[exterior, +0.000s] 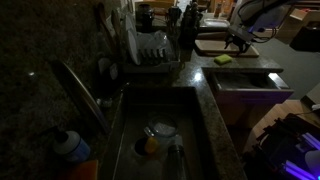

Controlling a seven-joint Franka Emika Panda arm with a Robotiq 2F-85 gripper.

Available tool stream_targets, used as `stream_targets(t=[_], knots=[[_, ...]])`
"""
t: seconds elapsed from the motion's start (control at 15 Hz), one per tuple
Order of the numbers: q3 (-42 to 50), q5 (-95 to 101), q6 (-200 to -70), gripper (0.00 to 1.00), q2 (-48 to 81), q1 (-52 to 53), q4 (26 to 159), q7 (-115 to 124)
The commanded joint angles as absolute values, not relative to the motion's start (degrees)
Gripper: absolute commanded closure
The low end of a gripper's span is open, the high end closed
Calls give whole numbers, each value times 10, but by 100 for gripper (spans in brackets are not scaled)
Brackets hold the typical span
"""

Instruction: Put the sponge in the open drawer

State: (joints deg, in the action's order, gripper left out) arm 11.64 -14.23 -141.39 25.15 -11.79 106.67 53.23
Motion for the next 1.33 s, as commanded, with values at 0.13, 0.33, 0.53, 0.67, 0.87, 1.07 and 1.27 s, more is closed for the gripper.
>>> stream_targets(t=[0.13,0.33,0.53,0.67,0.87,1.07,1.27], knots=[[123,-143,-1390,0,284,-112,1033,537],[127,-142,-1387,0,310,-113,1015,543],[137,-132,-1420,0,342,-107,995,561],[130,-147,-1420,0,364,-114,978,568],[132,-145,-1414,0,356,-111,991,562],[135,-144,-1428,0,365,-107,985,569],[148,-130,-1442,0,371,-95,983,589]])
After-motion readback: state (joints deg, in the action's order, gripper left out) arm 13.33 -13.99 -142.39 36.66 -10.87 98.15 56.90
